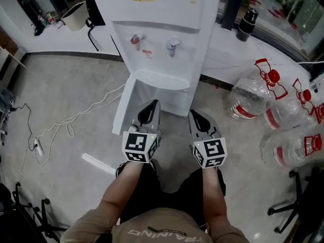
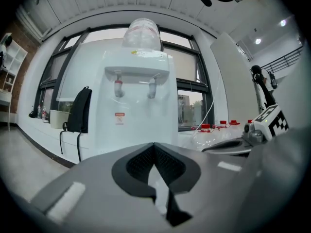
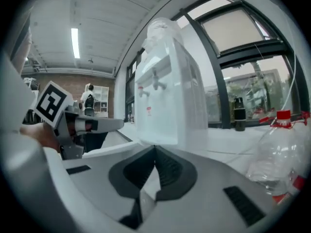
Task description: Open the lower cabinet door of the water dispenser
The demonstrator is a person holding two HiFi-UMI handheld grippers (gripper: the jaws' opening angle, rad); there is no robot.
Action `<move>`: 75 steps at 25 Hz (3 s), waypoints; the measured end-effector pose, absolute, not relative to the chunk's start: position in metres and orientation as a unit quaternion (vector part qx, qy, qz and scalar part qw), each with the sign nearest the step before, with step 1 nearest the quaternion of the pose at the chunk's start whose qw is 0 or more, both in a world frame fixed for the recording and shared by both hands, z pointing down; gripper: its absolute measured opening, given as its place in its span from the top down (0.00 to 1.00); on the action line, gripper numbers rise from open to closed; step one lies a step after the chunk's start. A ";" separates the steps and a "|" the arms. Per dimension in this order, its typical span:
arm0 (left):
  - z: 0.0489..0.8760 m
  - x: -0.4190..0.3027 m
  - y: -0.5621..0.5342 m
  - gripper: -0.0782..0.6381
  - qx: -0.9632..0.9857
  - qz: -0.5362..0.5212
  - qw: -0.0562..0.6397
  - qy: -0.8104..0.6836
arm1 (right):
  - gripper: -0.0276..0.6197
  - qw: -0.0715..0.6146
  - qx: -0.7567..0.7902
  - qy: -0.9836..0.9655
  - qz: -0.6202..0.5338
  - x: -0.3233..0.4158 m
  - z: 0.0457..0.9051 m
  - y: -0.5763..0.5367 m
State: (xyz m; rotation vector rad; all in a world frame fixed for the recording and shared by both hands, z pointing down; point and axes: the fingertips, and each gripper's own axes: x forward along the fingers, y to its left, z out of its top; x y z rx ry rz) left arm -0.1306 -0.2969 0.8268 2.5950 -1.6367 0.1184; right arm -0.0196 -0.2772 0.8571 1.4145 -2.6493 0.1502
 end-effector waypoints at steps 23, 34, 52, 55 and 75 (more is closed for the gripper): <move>0.619 -0.120 -0.273 0.88 0.866 0.135 0.062 -0.478 | 0.94 0.092 0.548 -0.829 0.065 0.006 0.590 -0.261; 0.435 -0.140 -0.235 0.88 0.856 0.132 0.058 -0.496 | 0.94 0.135 0.514 -0.844 0.072 -0.008 0.415 -0.216; 0.281 -0.167 -0.255 0.88 0.878 0.090 0.026 -0.470 | 0.94 0.098 0.519 -0.849 0.030 -0.045 0.266 -0.254; 0.272 -0.172 -0.272 0.88 0.885 0.087 0.016 -0.457 | 0.94 0.096 0.527 -0.844 0.026 -0.053 0.259 -0.269; 0.249 -0.164 -0.326 0.88 0.893 0.065 0.048 -0.443 | 0.94 0.074 0.489 -0.869 0.015 -0.047 0.241 -0.313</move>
